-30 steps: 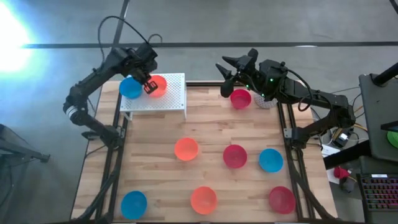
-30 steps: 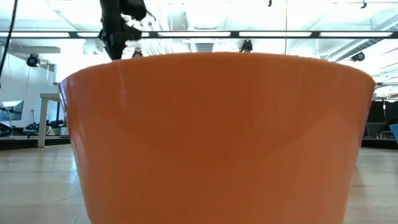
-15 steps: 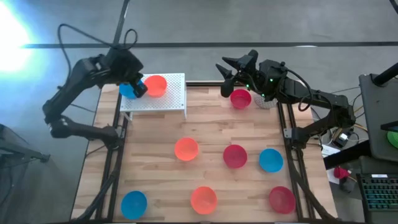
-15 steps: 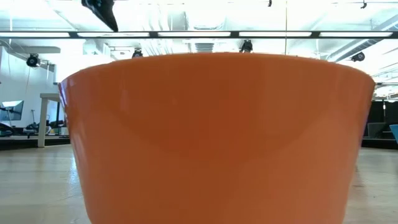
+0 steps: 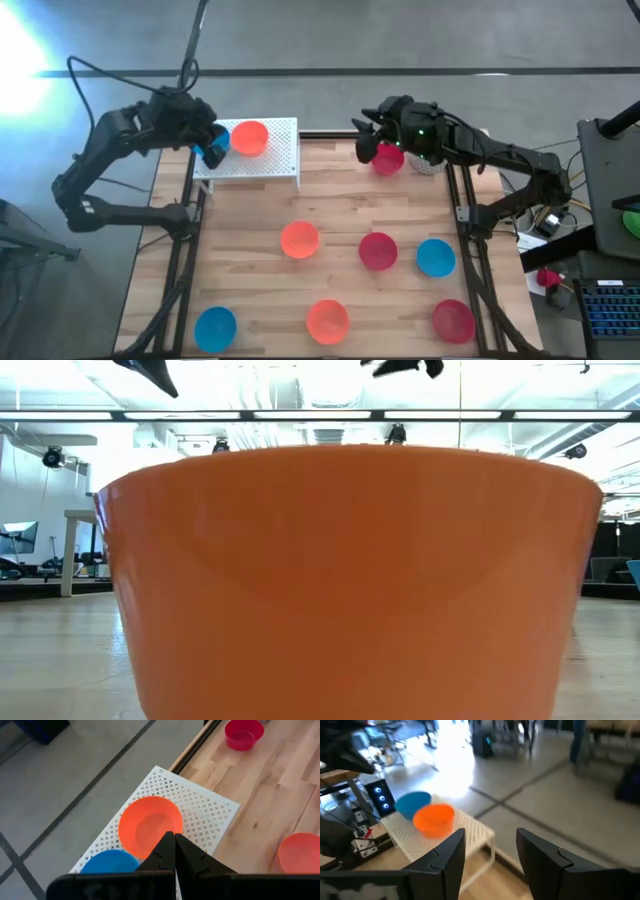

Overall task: Pick & Place Mini bowls
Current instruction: Put the top red bowl on the right side of the shelf

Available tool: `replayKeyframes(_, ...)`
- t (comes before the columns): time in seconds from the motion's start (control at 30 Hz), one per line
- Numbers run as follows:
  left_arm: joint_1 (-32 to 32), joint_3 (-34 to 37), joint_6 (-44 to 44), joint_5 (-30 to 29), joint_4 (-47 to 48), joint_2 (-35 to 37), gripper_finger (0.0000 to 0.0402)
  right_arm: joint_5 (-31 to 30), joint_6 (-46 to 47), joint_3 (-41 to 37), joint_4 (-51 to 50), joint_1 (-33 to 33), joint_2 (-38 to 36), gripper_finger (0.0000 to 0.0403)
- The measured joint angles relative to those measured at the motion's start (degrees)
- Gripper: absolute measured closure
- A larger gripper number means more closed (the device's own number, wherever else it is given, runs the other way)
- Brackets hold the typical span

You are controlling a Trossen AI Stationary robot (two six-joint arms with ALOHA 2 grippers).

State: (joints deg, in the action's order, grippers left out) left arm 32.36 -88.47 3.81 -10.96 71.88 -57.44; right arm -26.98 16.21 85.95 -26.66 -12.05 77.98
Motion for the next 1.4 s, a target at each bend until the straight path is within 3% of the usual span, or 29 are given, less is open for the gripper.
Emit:
replayKeyframes(0.3,0.0,1.6,0.0,1.3,-1.6,0.0,0.0402,0.0,10.0,0.0,-13.3,-2.0,0.0,0.0229)
replayKeyframes(0.6,0.0,1.6,-0.8,1.4,-2.5,0.0,0.0402,0.5,35.0,-0.3,-30.4,-6.0,1.4,0.0229)
replayKeyframes(0.7,0.0,1.6,-0.8,2.3,-3.1,0.0,0.0402,3.7,39.7,-1.0,-36.0,-7.5,3.1,0.0229)
replayKeyframes(0.83,0.0,1.6,-0.9,2.6,-3.5,0.0,0.0402,10.3,41.3,-2.6,-38.2,-8.6,6.3,0.0229)
replayKeyframes(0.97,0.0,1.6,-0.9,2.6,-4.0,0.0,0.0401,12.7,43.6,-2.9,-43.1,-10.3,10.3,0.0229)
replayKeyframes(1.4,0.0,1.6,-0.9,2.8,-3.9,0.0,0.0402,13.6,42.4,-7.6,-47.4,-16.5,18.9,0.0229)
